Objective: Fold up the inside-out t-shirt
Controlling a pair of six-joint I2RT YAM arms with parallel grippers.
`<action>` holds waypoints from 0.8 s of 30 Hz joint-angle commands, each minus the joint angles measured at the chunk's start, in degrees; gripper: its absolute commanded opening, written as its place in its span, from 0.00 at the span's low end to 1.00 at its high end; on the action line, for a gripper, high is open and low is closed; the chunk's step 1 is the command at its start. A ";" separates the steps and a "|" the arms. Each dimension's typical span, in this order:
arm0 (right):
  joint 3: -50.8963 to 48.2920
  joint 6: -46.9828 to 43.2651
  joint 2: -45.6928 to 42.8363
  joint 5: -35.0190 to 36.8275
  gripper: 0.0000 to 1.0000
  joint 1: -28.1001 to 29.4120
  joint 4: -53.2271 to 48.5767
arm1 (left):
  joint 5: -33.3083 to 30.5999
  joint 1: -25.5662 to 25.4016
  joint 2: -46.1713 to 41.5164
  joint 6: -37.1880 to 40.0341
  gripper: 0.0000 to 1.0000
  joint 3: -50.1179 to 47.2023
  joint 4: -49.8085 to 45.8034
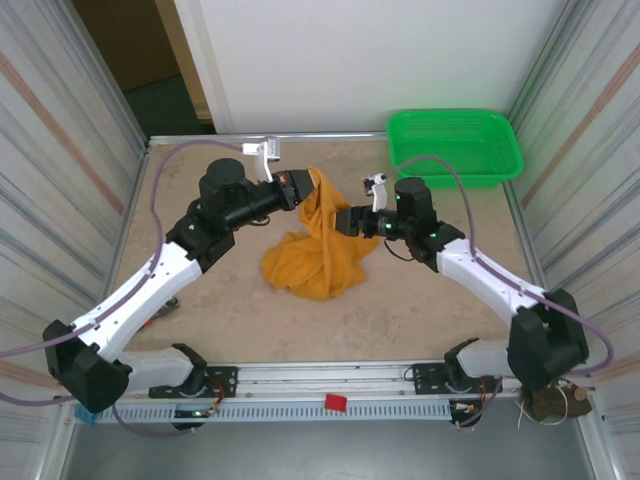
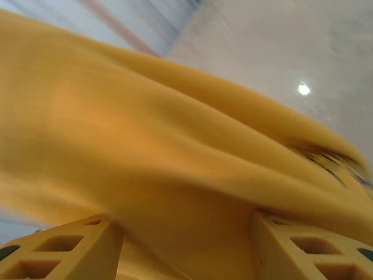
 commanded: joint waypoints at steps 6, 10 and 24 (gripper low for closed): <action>3.55 -2.16 -8.21 13.63 0.52 5.48 -11.10 | 7.06 1.52 -2.32 -10.44 0.00 -2.34 4.28; 4.29 -2.13 -15.37 23.47 0.49 13.30 -14.47 | 6.21 1.51 -2.76 -11.16 0.00 -3.59 4.90; 8.77 2.41 -6.48 21.92 0.38 17.78 -3.08 | 3.76 0.64 -3.20 -11.44 0.00 -3.04 4.84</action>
